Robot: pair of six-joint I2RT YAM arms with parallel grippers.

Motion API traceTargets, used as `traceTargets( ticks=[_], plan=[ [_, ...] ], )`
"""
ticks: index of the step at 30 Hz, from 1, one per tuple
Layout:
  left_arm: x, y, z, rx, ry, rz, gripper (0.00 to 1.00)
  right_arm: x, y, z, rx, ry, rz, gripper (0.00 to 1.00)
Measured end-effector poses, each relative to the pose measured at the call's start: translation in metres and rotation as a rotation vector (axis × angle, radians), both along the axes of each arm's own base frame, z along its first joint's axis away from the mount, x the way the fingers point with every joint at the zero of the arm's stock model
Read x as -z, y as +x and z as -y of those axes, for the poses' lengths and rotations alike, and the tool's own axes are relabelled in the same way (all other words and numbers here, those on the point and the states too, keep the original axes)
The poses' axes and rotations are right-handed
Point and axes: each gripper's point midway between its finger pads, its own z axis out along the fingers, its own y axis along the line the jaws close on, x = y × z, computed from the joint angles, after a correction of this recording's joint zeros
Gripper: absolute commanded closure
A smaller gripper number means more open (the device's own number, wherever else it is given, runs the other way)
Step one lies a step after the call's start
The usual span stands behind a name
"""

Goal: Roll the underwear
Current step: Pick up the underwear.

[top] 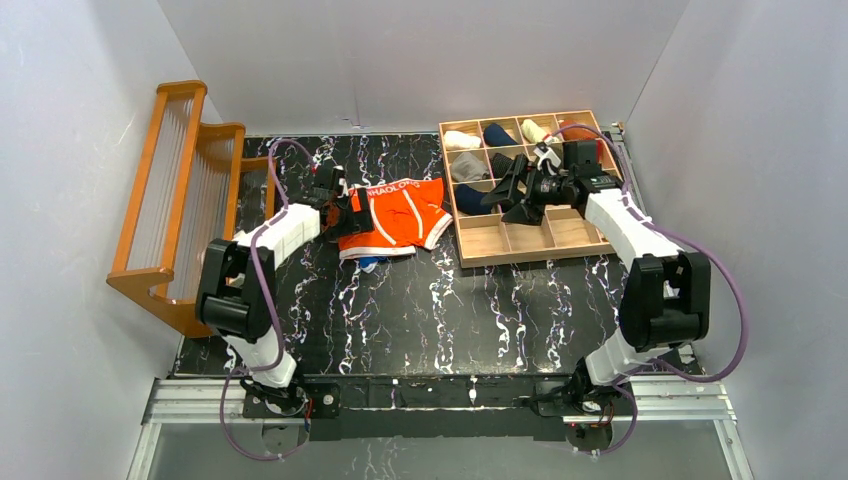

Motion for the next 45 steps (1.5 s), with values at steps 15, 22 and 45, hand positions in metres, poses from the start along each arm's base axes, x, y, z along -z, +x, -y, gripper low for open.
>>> traceTargets(
  ticks=[15,22,45],
  plan=[
    [0.025,0.102,-0.045,-0.061,0.05,0.068,0.11,0.031,-0.007,-0.087,-0.209,-0.169,-0.019,0.01],
    [0.025,0.112,-0.04,0.008,-0.142,0.057,0.5,0.065,0.006,-0.138,-0.285,-0.306,0.0,0.08],
    [-0.1,0.085,0.021,0.248,-0.408,0.249,1.0,0.083,0.001,-0.144,-0.296,-0.393,0.002,0.02]
  ],
)
